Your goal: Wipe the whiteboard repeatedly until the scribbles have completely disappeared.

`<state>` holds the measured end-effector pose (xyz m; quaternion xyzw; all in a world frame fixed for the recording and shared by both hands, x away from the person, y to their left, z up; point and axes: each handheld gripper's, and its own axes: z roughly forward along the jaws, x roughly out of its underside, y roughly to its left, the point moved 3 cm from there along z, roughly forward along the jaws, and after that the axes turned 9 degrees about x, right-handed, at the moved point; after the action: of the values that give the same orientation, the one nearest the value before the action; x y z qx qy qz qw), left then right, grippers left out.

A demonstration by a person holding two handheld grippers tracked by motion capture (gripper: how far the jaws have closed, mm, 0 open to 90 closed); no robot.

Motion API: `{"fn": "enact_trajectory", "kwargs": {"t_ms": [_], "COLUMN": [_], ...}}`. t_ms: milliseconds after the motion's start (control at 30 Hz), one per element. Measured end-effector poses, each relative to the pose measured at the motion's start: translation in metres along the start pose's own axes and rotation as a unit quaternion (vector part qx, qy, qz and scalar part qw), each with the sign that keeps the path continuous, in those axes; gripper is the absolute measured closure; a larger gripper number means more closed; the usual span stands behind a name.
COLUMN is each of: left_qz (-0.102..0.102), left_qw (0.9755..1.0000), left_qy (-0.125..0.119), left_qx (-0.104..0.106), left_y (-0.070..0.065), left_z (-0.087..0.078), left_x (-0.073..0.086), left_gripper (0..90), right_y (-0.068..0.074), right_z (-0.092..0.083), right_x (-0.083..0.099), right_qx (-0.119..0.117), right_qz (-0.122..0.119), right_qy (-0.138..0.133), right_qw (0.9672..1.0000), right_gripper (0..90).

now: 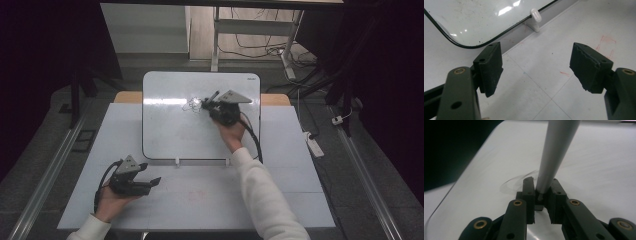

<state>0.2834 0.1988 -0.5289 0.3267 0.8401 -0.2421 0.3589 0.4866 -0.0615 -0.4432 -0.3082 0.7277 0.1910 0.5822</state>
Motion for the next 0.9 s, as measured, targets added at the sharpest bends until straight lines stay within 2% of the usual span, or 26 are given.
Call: {"fn": "enact_trajectory", "kwargs": {"t_ms": [67,100,133,167,200,267,300,333,367,433,467,500,533,567,633,700,733,767,833,867,900], "left_qz": [0.001,0.002,0.004,0.005,0.004,0.004,0.002,0.002,0.001,0.003,0.005,0.005,0.005,0.004,0.004,0.002,0.003,0.002,0.002,0.003,0.004], "left_qw": [1.0000,1.0000,1.0000,1.0000,1.0000,1.0000,1.0000,1.0000,1.0000,1.0000,1.0000,1.0000,1.0000,1.0000,1.0000,1.0000,1.0000,1.0000,1.0000,1.0000,1.0000], "left_qy": [0.002,0.002,0.002,0.000,-0.002,-0.005,-0.004,-0.002,0.000,0.003,0.003,0.003,0.002,0.000,-0.004,-0.004,-0.003,-0.001,0.001,0.002,0.002], "left_qx": [0.000,0.000,0.000,-0.001,0.000,0.001,0.002,0.001,0.001,0.002,0.002,0.001,0.000,0.000,0.000,0.001,0.002,0.002,0.003,0.003,0.002], "left_y": [0.000,-0.001,-0.001,-0.002,-0.002,-0.001,-0.001,0.000,0.000,0.000,0.000,-0.001,-0.001,-0.002,-0.002,-0.001,0.000,0.001,0.001,0.001,0.000], "left_z": [0.001,0.000,0.000,-0.001,-0.002,-0.002,-0.002,-0.001,0.000,0.001,0.001,0.001,0.000,-0.001,-0.002,-0.002,-0.001,0.000,0.001,0.002,0.002], "left_x": [0.000,0.000,0.000,0.000,0.000,0.000,0.000,0.000,0.000,0.000,0.000,0.000,0.000,0.000,0.000,0.000,0.000,0.000,0.000,0.000,0.000], "left_gripper": [27.2,27.2,27.2,27.2,27.2,27.2,27.2,27.2,27.2,27.2,27.1,27.2,27.2,27.2,27.2,27.2,27.2,27.2,27.2,27.2,27.2], "right_y": [0.012,0.009,0.005,-0.007,-0.018,-0.031,-0.030,-0.023,-0.013,0.013,0.020,0.021,0.016,0.007,-0.017,-0.030,-0.029,-0.021,0.001,0.010,0.022], "right_z": [0.001,0.001,0.001,-0.001,-0.002,-0.004,-0.005,-0.004,-0.002,0.003,0.004,0.004,0.005,0.004,0.002,0.000,0.000,0.001,0.005,0.006,0.008], "right_x": [0.005,0.003,0.001,-0.005,-0.009,-0.014,-0.015,-0.012,-0.008,0.003,0.006,0.004,0.001,-0.004,-0.014,-0.019,-0.018,-0.015,-0.006,-0.002,0.002], "right_qx": [-0.009,-0.010,-0.002,0.027,0.046,0.057,0.057,0.049,0.027,-0.011,-0.013,-0.009,-0.009,0.009,0.046,0.052,0.052,0.041,0.004,-0.007,-0.013], "right_qz": [-0.029,-0.028,-0.020,-0.012,-0.005,0.029,0.029,0.023,0.015,-0.021,-0.043,-0.054,-0.042,-0.027,0.004,0.038,0.038,0.023,0.003,-0.010,-0.036], "right_qy": [0.007,0.009,0.004,-0.007,-0.015,-0.022,-0.025,-0.018,-0.009,0.010,0.014,0.017,0.015,0.003,-0.014,-0.020,-0.023,-0.015,0.002,0.007,0.011], "right_qw": [0.9995,0.9995,0.9998,0.9995,0.9988,0.9977,0.9977,0.9984,0.9995,0.9997,0.9989,0.9984,0.9989,0.9996,0.9988,0.9977,0.9977,0.9988,1.0000,0.9999,0.9992], "right_gripper": [78.0,78.0,78.0,78.1,78.0,78.0,78.0,78.0,78.1,78.0,78.0,78.0,78.0,78.0,78.0,78.0,78.1,78.1,78.0,78.1,78.0]}}
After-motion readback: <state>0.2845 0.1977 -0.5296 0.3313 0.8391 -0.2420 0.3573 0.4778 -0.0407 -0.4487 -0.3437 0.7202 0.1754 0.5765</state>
